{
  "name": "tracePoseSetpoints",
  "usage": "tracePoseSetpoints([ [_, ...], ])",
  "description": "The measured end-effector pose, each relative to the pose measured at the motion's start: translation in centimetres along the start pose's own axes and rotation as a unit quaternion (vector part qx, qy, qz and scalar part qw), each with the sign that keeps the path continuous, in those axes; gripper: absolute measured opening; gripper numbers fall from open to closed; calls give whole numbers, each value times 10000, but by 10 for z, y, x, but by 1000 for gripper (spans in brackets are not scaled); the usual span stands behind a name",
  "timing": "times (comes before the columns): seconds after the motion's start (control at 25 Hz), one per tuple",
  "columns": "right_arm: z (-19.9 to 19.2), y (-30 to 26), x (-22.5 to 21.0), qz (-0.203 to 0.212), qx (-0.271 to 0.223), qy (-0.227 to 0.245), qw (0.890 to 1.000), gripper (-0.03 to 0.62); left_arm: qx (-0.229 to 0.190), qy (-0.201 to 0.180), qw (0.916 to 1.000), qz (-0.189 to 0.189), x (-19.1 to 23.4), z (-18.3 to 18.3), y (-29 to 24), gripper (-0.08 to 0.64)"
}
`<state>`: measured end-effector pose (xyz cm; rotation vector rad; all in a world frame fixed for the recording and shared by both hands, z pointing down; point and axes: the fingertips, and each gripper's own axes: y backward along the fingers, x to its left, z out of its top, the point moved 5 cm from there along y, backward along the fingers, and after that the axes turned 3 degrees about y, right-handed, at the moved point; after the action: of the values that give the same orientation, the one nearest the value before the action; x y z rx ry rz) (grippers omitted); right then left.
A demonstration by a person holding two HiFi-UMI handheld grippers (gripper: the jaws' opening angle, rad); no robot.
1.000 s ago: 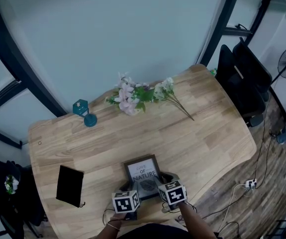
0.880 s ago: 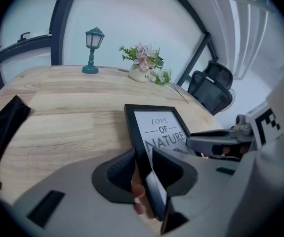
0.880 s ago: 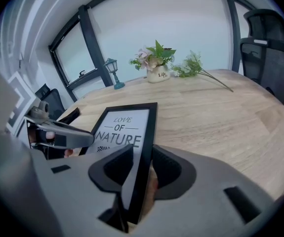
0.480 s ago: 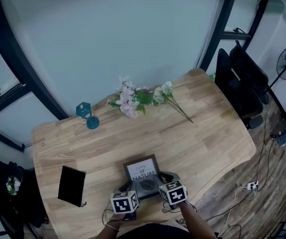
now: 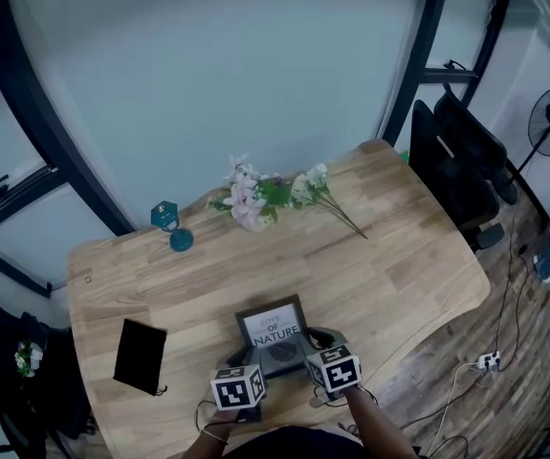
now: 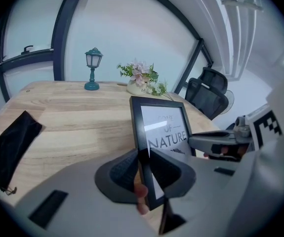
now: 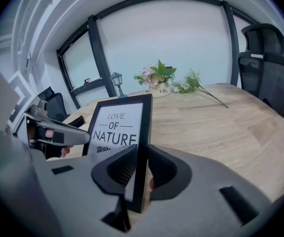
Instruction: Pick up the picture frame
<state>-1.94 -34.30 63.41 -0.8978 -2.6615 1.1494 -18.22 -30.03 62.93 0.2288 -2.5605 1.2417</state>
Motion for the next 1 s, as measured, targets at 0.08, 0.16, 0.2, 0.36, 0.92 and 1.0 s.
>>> tracePoseSetpoints([
  [0.08, 1, 3, 0, -8, -45, 36, 10000, 69, -55, -10, 10000, 0, -2, 1, 3, 67],
  [0.16, 2, 6, 0, 16, -80, 48, 10000, 69, -99, -28, 9999, -4, -3, 2, 6, 69],
  [0.2, 2, 8, 1, 29, -102, 49, 9999, 69, -119, -40, 9999, -10, -4, 2, 8, 67],
  [0.36, 4, 16, 2, 17, -198, 55, 9998, 69, -213, -95, 9997, -32, -8, 3, 16, 67],
  [0.92, 11, 47, 7, -19, -526, 38, 9986, 69, -449, -281, 9985, -170, -23, 10, 42, 66],
  [1.0, 11, 51, 9, -18, -584, 26, 9983, 69, -491, -300, 9982, -188, -24, 11, 47, 66],
])
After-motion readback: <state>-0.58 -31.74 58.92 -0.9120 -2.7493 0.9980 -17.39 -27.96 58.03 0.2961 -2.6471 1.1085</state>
